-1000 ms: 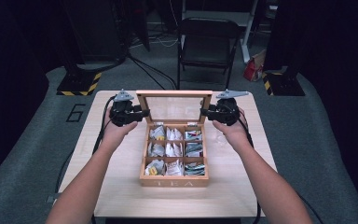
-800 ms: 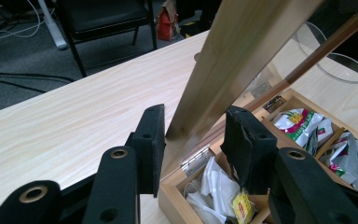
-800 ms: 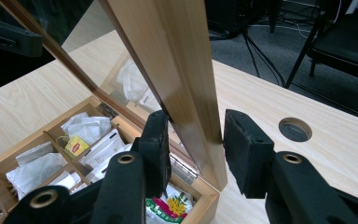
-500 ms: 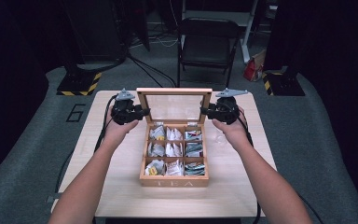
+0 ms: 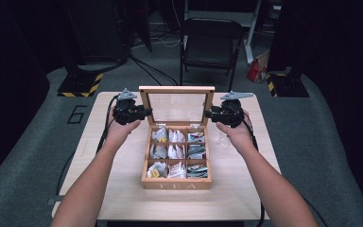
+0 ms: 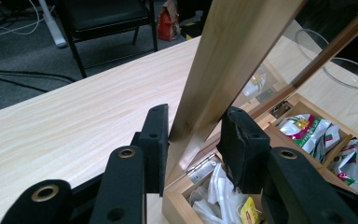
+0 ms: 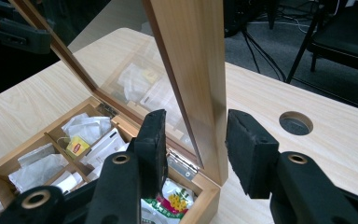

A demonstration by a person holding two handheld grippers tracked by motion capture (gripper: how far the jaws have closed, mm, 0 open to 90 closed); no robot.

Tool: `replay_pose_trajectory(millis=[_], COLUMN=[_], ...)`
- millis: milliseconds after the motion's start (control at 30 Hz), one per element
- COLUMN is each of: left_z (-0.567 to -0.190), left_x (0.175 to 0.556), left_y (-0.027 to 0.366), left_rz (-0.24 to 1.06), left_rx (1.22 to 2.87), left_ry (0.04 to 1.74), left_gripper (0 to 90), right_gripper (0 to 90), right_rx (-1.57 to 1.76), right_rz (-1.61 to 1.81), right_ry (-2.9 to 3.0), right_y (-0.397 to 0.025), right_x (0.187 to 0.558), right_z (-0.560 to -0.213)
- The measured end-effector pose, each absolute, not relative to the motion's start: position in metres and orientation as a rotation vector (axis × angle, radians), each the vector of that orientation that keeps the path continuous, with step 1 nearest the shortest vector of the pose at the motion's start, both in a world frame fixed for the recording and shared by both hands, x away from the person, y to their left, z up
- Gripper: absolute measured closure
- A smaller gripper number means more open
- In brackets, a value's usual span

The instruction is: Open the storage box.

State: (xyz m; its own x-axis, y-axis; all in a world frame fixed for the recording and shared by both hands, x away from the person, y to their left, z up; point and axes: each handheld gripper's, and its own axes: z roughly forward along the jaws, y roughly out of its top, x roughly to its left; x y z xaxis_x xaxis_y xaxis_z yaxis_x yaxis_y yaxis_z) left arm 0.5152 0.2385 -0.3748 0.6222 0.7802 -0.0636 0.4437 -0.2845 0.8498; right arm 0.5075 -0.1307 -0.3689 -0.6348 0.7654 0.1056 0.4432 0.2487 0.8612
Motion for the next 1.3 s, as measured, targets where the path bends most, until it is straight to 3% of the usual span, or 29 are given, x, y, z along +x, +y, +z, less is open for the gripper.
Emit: replay_pose_trajectory(millis=[1300], left_z=[-0.385], left_x=[0.545], left_y=[0.234], left_rz=[0.432], left_rx=[1.925], left_ry=[1.047], left_gripper=[63.6], right_gripper=[54.6], right_rx=[1.009], right_rz=[1.363], right_ry=[2.276], right_y=[-0.131], right_x=[0.475], right_z=[-0.378])
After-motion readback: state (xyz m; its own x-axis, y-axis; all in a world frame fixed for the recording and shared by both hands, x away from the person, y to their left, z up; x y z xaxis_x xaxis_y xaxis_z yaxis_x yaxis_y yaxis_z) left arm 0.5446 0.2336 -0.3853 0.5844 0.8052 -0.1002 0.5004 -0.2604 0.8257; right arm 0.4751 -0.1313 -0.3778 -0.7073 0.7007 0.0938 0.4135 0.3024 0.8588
